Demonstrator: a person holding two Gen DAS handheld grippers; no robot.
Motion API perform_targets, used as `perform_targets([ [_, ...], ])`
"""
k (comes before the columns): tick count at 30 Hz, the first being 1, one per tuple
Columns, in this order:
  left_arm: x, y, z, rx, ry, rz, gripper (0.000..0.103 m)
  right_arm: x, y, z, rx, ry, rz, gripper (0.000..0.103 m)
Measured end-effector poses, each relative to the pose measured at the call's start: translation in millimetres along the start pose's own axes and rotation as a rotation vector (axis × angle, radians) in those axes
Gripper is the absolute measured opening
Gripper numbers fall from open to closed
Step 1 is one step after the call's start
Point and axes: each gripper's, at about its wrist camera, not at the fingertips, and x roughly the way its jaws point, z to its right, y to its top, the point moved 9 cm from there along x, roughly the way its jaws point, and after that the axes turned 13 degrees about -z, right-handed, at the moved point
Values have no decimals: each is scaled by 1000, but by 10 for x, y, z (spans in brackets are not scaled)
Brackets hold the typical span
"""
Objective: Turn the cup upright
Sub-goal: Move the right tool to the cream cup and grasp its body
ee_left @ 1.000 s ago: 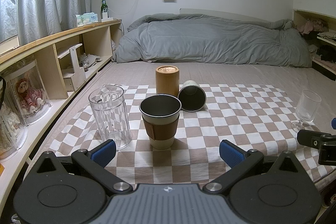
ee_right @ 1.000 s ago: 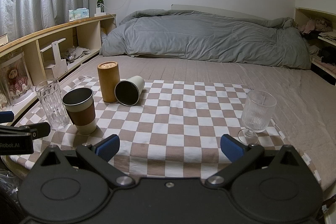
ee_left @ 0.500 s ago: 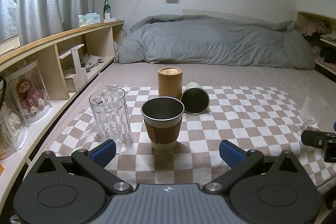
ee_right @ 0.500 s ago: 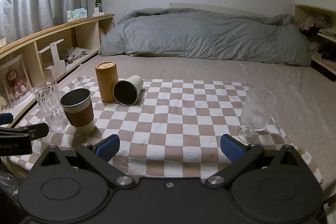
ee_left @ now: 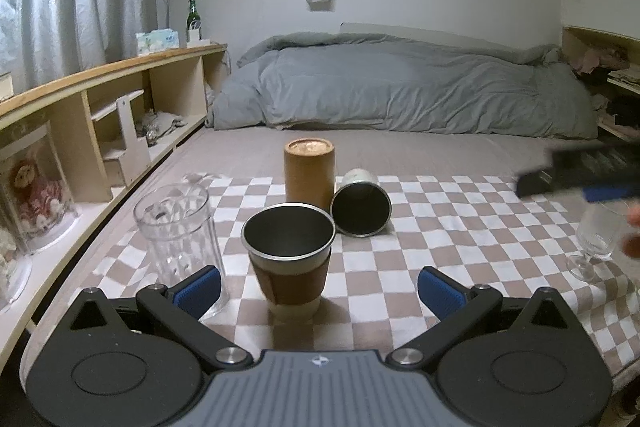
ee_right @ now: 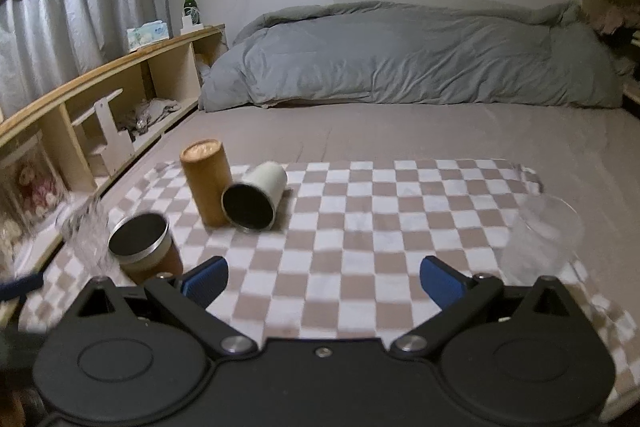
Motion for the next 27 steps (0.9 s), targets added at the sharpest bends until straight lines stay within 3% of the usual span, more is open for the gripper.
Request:
perform_targets([
  [5, 117, 77, 39, -5, -14, 21, 103, 463, 408, -72, 39, 59, -61, 103],
  [13, 312, 156, -38, -35, -39, 13, 103, 1600, 954, -334, 220, 284, -243, 102],
  [22, 457, 172, -203, -64, -39, -20, 103, 2509, 1029, -575, 392, 390, -445, 100],
  [27, 439, 163, -232, -71, -43, -21, 103, 2778, 964, -646, 409, 391, -522, 90],
])
